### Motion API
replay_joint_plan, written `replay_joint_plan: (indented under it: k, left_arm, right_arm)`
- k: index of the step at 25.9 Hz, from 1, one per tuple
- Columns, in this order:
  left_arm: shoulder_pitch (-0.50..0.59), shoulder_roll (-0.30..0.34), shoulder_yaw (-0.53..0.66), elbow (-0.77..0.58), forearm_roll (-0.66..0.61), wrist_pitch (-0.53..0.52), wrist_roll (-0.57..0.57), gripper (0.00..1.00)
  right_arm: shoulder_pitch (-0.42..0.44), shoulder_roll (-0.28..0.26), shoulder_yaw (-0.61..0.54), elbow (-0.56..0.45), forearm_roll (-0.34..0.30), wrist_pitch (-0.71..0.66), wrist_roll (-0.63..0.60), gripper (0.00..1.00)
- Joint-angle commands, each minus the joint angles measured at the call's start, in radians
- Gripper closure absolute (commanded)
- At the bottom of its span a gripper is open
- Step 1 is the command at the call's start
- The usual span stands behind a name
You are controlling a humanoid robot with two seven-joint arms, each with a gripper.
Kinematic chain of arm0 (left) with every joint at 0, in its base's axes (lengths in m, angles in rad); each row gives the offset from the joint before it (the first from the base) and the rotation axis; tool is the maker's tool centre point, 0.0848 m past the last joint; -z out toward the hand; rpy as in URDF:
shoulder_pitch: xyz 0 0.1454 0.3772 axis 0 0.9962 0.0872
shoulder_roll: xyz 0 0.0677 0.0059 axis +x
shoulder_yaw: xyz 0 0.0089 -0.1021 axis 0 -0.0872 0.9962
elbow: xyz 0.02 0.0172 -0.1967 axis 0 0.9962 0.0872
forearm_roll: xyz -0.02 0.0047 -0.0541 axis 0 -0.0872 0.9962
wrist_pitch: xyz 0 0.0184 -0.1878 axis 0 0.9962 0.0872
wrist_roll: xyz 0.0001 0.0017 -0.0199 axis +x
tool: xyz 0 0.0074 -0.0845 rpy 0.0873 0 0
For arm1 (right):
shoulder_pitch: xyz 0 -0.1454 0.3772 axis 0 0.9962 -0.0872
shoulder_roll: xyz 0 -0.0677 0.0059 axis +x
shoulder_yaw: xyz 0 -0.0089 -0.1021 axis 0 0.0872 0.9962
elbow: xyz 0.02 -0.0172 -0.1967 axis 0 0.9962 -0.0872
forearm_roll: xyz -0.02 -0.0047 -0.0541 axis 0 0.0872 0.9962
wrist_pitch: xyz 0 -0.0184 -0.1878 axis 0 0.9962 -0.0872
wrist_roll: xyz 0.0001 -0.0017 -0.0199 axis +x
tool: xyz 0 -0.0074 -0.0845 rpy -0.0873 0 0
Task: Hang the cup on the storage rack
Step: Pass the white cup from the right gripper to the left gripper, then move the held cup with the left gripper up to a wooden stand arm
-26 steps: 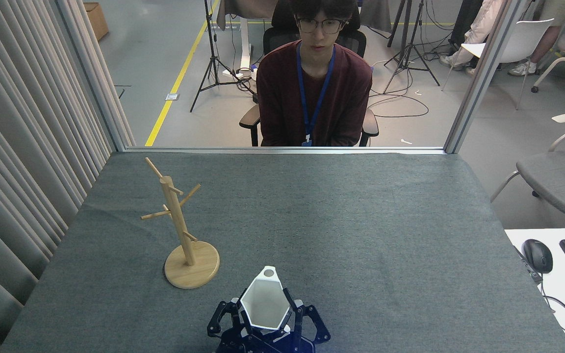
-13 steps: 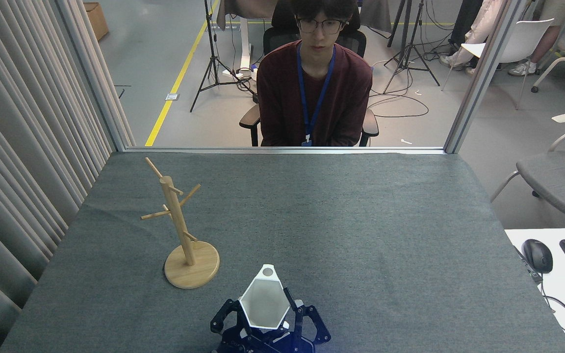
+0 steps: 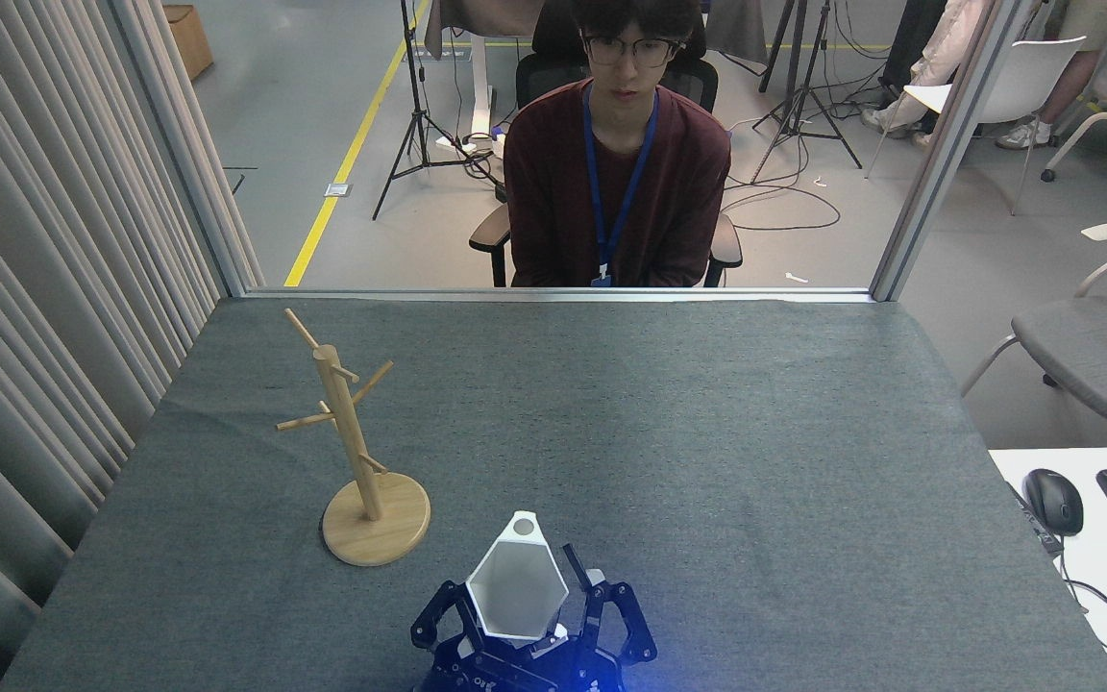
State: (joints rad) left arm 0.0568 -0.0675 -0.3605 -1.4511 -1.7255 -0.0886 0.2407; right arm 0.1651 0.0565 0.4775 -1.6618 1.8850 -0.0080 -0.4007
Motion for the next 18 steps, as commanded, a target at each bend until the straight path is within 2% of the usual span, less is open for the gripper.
replay_joint_plan:
  k: [1,4,6,7,9,10,12,14,18]
  left_arm:
    - [0.0,0.0,0.0,0.0,0.0,0.001,0.002,0.67]
    - [-0.002,0.0,0.0,-0.002,-0.002,0.004,0.002,0.67]
    - [0.0,0.0,0.002,-0.002,-0.002,0.007,0.003,0.67]
    - [0.0,0.0,0.003,-0.003,-0.002,0.01,0.003,0.67]
    - [-0.002,0.0,0.011,-0.003,0.0,0.015,0.006,0.67]
    - [0.0,-0.002,0.028,-0.006,0.001,0.015,0.014,0.67]
    - [0.011,-0.005,0.092,-0.046,0.007,0.015,0.015,0.67]
    - [0.034,-0.009,0.144,-0.088,0.009,0.015,0.014,0.67]
    - [0.055,-0.003,0.242,-0.167,0.014,0.017,0.005,0.67]
  right_arm:
    - [-0.035,0.013,-0.016,-0.059,-0.056,0.028,-0.01,0.01]
    - [-0.107,0.031,-0.168,-0.049,-0.245,0.16,0.014,0.01]
    - [-0.137,0.031,-0.307,-0.004,-0.36,0.186,0.049,0.01]
    - [-0.142,0.02,-0.364,0.039,-0.376,0.184,0.069,0.01]
    - [-0.127,-0.007,-0.418,0.12,-0.357,0.166,0.083,0.01]
    - [-0.11,-0.044,-0.424,0.137,-0.356,0.138,0.085,0.01]
    - [-0.024,-0.102,-0.424,0.134,-0.357,0.079,0.085,0.01]
    - [0.024,-0.107,-0.427,0.123,-0.357,0.054,0.083,0.01]
    - [0.039,-0.112,-0.447,0.12,-0.362,0.051,0.079,0.01]
